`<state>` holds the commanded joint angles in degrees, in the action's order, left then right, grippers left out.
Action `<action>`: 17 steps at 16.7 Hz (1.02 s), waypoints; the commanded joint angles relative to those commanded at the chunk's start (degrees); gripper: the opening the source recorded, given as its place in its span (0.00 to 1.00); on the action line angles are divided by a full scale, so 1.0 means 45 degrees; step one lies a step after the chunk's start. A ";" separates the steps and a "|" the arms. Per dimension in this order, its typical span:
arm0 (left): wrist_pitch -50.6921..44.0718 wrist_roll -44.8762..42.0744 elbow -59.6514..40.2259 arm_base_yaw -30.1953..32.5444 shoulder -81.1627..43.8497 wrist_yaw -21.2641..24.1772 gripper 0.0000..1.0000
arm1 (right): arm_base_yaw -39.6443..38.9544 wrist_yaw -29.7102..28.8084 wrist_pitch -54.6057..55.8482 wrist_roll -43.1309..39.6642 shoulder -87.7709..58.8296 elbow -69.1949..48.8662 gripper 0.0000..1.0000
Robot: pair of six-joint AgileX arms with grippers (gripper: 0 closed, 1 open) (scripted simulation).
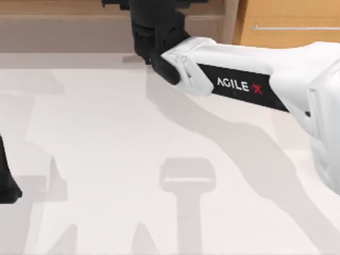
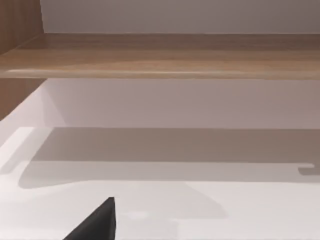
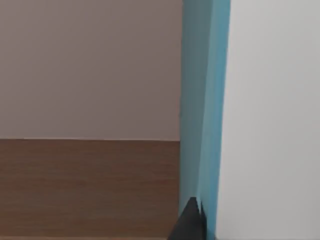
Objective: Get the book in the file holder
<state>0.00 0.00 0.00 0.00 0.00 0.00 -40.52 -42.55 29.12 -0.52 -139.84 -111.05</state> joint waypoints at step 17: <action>0.0000 0.0000 0.0000 0.0000 0.0000 0.0000 1.00 | -0.0516 0.0112 -0.0354 0.0415 0.1910 0.1853 0.00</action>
<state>0.00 0.00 0.00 0.00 0.00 0.00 -42.84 -42.04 27.53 1.35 -131.25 -102.71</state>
